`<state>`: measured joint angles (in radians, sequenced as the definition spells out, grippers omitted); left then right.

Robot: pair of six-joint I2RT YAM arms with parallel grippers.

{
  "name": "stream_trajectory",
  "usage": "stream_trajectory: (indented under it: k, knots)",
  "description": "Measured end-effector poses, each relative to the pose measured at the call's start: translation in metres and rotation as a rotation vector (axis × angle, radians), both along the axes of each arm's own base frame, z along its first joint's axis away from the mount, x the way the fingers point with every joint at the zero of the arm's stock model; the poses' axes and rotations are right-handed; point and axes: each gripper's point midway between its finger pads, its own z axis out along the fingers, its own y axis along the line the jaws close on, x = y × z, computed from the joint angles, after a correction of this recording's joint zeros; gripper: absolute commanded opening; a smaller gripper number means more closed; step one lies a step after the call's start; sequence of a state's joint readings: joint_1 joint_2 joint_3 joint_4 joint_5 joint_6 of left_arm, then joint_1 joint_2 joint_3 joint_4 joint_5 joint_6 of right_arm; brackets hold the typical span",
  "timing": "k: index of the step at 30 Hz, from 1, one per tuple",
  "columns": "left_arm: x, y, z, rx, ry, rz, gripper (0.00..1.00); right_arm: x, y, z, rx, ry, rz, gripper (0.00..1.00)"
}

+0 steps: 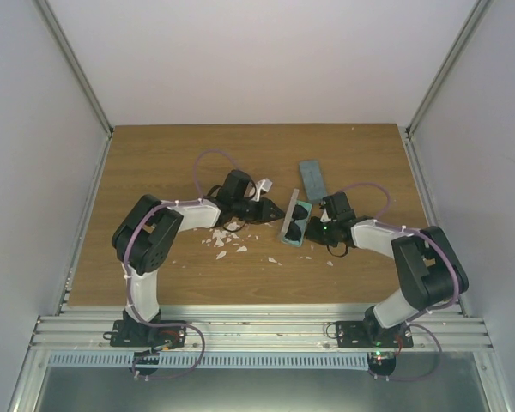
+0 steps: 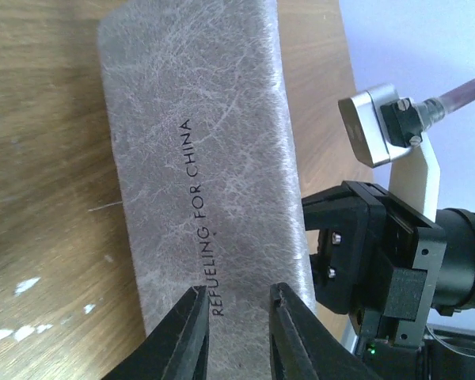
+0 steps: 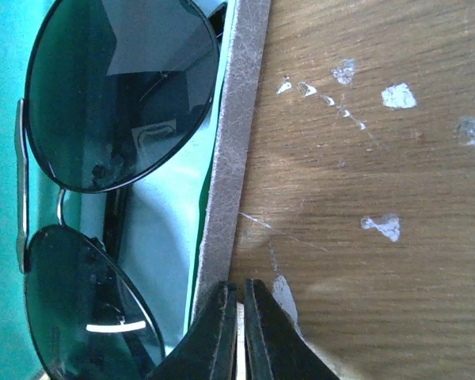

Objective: Organize the sunglasses
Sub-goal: Close the sunglasses case at the center of the board.

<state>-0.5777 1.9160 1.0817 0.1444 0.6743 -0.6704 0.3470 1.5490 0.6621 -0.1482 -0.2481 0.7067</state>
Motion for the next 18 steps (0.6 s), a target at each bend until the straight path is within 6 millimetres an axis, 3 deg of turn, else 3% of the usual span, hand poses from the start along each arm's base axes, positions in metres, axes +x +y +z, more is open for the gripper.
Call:
stream_trajectory:
  k: [12,18]
  knots:
    - [-0.008,-0.037,-0.003,-0.031,-0.016,-0.09,0.21,0.004,0.007,-0.001,0.063,0.002,0.017,0.03]
    - [-0.022,-0.048,-0.027,0.031,0.017,-0.103,0.21,0.005,0.009,-0.002,0.095,-0.002,0.002,0.02]
